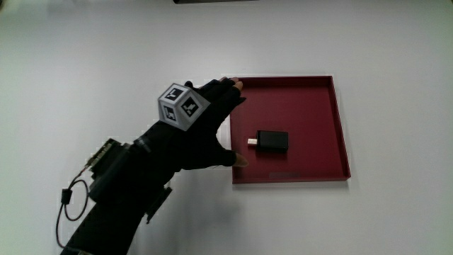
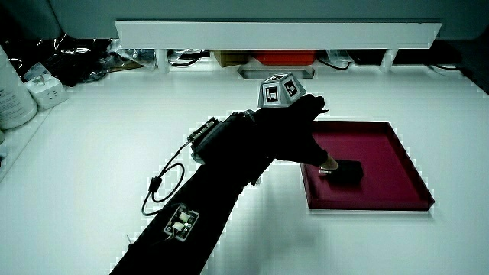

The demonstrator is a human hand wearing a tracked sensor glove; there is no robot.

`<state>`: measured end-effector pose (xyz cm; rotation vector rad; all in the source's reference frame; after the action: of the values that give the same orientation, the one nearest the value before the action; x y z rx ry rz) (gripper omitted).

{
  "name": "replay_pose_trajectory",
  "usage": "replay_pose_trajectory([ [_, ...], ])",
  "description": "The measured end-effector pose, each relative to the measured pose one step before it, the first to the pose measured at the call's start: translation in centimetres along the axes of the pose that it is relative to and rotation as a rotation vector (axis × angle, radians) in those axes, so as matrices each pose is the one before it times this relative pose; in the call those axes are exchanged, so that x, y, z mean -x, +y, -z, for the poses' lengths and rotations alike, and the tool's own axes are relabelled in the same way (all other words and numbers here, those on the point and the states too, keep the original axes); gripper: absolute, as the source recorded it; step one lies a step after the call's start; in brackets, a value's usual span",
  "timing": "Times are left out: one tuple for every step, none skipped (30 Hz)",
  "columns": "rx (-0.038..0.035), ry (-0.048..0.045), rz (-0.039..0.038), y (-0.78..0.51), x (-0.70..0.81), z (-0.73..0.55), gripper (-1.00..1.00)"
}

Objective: Pick charger from plate

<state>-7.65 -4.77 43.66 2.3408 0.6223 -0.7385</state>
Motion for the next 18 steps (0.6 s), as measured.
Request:
replay_pose_trajectory([
  [0.01840,-0.01523,-0.02240,0.328,-0.019,0.268,0.00],
  [-0.00965,0.00778,0.03242,0.460,0.028,0.308,0.00],
  [0.00767,0.00170,-0.01443,0.342,0.018,0.333,0.00],
  [-0.00667,0.02310,0.01002,0.176,-0.362,0.054,0.00],
  [-0.01921,0.02551,0.02201,0.456,0.211,0.583,0.00],
  [0.00296,-0.01118,0.00429,0.458,0.181,0.766,0.00],
  [0.01658,0.00791,-0.04521,0.073,-0.412,0.146,0.00],
  [0.00621,0.00413,0.02589,0.610,0.219,0.729,0.00],
  [0.01714,-0.00295,-0.01394,0.308,-0.147,0.325,0.00],
  [0.00662,0.00541,-0.01193,0.393,-0.079,0.406,0.00],
  [0.00364,0.01610,-0.00484,0.261,-0.244,0.189,0.00],
  [0.00514,0.01559,-0.00298,0.202,-0.266,0.130,0.00],
  [0.00350,0.00911,-0.00223,0.157,-0.230,0.131,0.00],
  [-0.00375,0.00458,-0.01065,0.078,-0.192,0.114,0.00],
  [0.00624,0.00116,-0.00964,-0.039,-0.239,0.022,0.00],
  [-0.00214,-0.00371,-0.00501,0.084,-0.043,0.302,0.00],
  [0.00265,-0.00251,0.00606,0.264,0.134,0.496,0.00],
  [0.00432,-0.01196,0.00502,0.226,0.078,0.421,0.00],
])
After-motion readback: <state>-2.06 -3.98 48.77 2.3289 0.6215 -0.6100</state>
